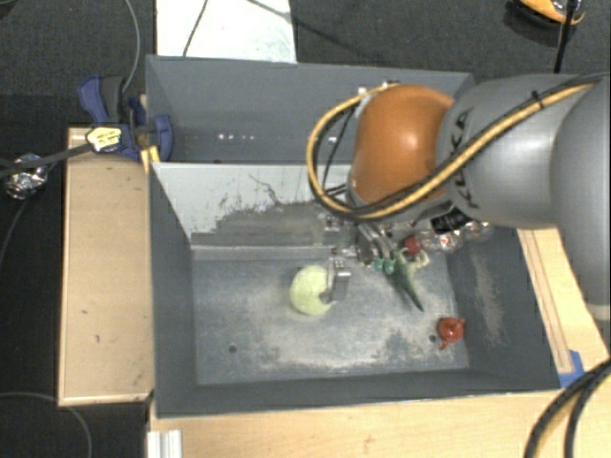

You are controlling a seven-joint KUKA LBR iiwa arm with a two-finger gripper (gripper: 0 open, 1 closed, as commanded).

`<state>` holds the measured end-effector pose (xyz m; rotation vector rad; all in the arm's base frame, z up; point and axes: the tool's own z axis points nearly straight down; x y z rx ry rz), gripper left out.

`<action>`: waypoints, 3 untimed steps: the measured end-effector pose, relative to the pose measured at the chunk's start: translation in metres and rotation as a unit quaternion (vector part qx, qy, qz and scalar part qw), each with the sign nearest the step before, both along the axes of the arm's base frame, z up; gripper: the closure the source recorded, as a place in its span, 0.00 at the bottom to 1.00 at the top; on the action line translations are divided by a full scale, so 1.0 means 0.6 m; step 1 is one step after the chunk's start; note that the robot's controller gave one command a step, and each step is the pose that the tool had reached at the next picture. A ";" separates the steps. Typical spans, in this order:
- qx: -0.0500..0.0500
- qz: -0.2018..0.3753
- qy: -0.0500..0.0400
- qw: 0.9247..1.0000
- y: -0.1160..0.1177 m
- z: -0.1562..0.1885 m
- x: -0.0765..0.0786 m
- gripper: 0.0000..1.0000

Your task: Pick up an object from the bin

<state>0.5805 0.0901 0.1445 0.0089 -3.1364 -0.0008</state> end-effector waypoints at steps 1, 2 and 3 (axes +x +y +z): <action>0.000 -0.001 -0.004 1.000 -0.001 0.008 0.003 0.00; 0.001 0.041 -0.004 0.999 0.005 -0.088 0.007 0.00; 0.001 0.044 -0.002 0.999 0.007 -0.099 0.002 0.00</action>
Offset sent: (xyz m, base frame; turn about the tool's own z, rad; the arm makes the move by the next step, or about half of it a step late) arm 0.0027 0.0039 -0.0745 -0.1104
